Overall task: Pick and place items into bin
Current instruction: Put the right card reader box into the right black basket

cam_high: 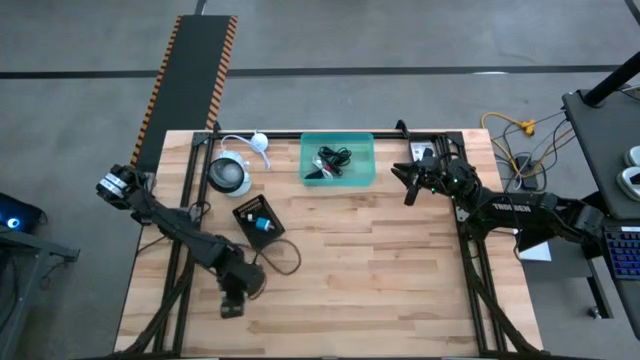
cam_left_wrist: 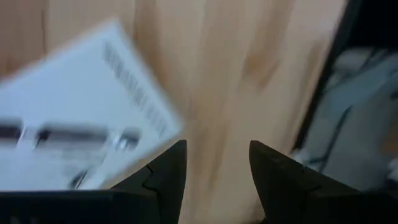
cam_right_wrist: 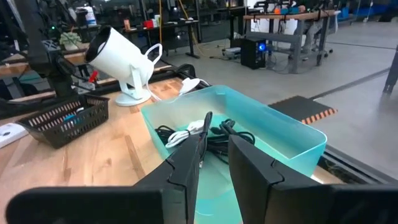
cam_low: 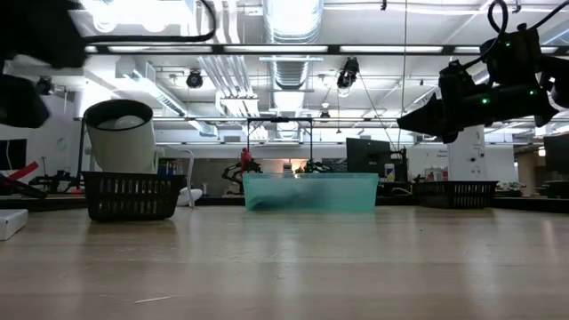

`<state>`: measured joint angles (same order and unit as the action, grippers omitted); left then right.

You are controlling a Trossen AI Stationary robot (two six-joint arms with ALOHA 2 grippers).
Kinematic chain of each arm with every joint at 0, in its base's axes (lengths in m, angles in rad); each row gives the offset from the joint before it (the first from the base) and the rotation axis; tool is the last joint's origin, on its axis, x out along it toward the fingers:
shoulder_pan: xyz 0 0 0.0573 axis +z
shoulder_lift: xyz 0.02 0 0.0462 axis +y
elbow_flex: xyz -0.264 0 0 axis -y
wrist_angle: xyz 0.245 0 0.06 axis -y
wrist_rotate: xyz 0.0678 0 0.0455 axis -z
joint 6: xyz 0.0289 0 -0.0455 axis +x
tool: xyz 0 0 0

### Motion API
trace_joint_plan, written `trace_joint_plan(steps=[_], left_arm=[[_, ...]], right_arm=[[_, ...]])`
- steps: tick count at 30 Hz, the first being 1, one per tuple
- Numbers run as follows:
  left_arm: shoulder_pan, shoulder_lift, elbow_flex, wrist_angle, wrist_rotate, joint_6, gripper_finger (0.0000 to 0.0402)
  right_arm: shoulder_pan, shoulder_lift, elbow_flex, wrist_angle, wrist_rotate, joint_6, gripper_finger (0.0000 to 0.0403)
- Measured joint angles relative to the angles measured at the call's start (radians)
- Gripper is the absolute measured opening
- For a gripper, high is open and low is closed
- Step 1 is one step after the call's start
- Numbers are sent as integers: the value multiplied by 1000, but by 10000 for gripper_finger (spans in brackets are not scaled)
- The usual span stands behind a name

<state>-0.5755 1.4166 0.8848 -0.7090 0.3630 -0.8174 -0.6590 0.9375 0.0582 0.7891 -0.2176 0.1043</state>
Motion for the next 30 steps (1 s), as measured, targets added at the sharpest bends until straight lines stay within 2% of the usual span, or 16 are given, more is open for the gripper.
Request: trace_joint_plan(steps=[7, 20, 23, 30], left_arm=[[-81, 4, -27, -208, -60, 74, 157], [-83, 4, -93, -158, -205, 250, 157], [-83, 4, -117, -111, -216, 303, 157], [-94, 3, -166, -50, -206, 311, 157]], right_arm=[[0, 0, 0, -1, 0, 0, 64], [0, 2, 0, -31, 0, -3, 69], [0, 2, 0, -31, 0, -3, 65], [0, 2, 0, -35, 0, 0, 61]])
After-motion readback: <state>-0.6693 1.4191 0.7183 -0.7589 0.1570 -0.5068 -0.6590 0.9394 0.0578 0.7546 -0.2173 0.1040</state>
